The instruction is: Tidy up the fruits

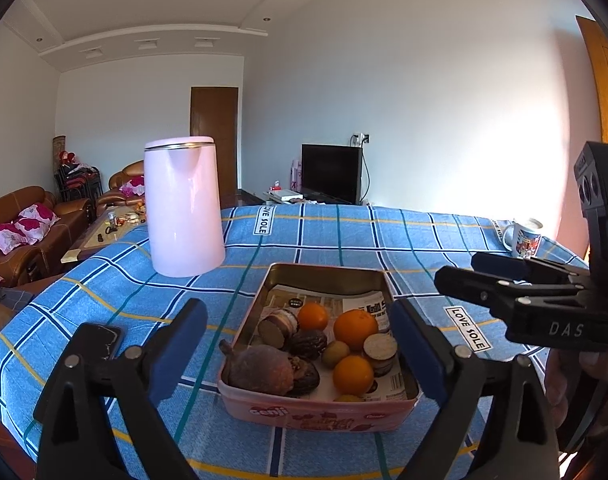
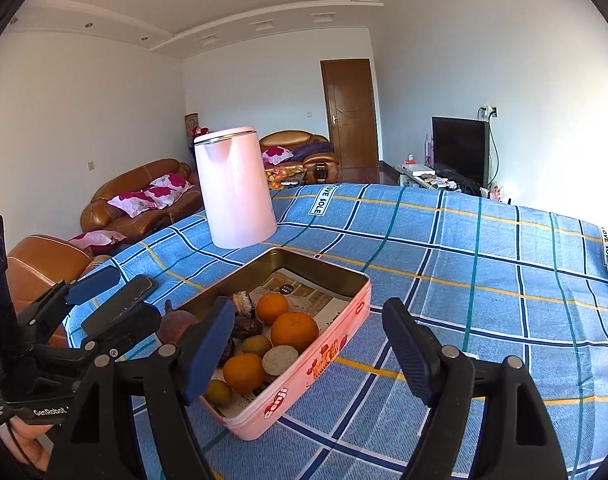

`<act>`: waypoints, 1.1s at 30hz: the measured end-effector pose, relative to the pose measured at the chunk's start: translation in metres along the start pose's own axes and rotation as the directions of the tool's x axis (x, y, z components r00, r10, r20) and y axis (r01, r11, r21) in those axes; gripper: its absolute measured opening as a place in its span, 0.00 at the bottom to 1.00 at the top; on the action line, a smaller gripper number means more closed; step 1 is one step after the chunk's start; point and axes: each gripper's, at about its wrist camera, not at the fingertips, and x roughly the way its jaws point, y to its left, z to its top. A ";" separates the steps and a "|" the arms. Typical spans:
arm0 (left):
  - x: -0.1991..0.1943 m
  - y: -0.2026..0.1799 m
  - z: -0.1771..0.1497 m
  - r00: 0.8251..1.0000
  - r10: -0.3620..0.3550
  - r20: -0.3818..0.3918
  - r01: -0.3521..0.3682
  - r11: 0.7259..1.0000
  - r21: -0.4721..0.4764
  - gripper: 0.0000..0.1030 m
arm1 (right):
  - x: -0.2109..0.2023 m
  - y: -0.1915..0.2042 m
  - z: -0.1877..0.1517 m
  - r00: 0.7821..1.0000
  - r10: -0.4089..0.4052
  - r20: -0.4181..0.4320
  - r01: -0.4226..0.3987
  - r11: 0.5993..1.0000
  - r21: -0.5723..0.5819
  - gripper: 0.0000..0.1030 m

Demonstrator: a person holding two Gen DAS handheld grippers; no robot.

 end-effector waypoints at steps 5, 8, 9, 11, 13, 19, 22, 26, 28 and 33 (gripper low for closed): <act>-0.001 -0.003 0.000 1.000 -0.002 0.002 0.002 1.000 0.008 0.92 | -0.004 -0.002 -0.002 1.000 -0.002 0.006 0.002 1.000 0.006 0.76; -0.002 -0.004 0.001 1.000 -0.003 0.003 0.002 1.000 0.008 0.92 | -0.007 -0.003 -0.003 1.000 -0.001 0.011 0.001 1.000 0.010 0.76; -0.002 -0.004 0.001 1.000 -0.002 0.002 0.002 1.000 0.008 0.92 | -0.008 -0.003 -0.003 1.000 -0.002 0.013 0.002 1.000 0.011 0.76; -0.002 -0.004 0.001 1.000 -0.002 0.000 0.002 1.000 0.008 0.93 | -0.011 -0.003 -0.003 1.000 -0.001 0.016 0.001 1.000 0.011 0.76; -0.002 -0.004 0.001 1.000 -0.001 -0.001 0.001 1.000 0.007 0.93 | -0.014 -0.003 -0.005 1.000 -0.002 0.020 0.002 1.000 0.010 0.76; -0.002 -0.006 0.002 1.000 -0.003 -0.002 0.003 1.000 0.013 0.93 | -0.017 -0.005 -0.006 1.000 -0.005 0.025 0.004 1.000 0.015 0.76; -0.002 -0.006 0.002 1.000 -0.004 -0.002 0.004 1.000 0.013 0.93 | -0.017 -0.005 -0.006 1.000 -0.005 0.025 0.005 1.000 0.016 0.76; -0.002 -0.006 0.002 1.000 -0.004 -0.003 0.004 1.000 0.011 0.93 | -0.017 -0.006 -0.006 1.000 -0.005 0.025 0.005 1.000 0.016 0.76; -0.002 -0.007 0.002 1.000 -0.001 -0.004 0.001 1.000 0.013 0.94 | -0.018 -0.006 -0.006 1.000 -0.006 0.026 0.005 1.000 0.017 0.76; -0.003 -0.010 0.004 1.000 -0.004 -0.006 0.004 1.000 0.021 0.97 | -0.022 -0.008 -0.008 0.999 -0.011 0.033 0.010 1.000 0.021 0.76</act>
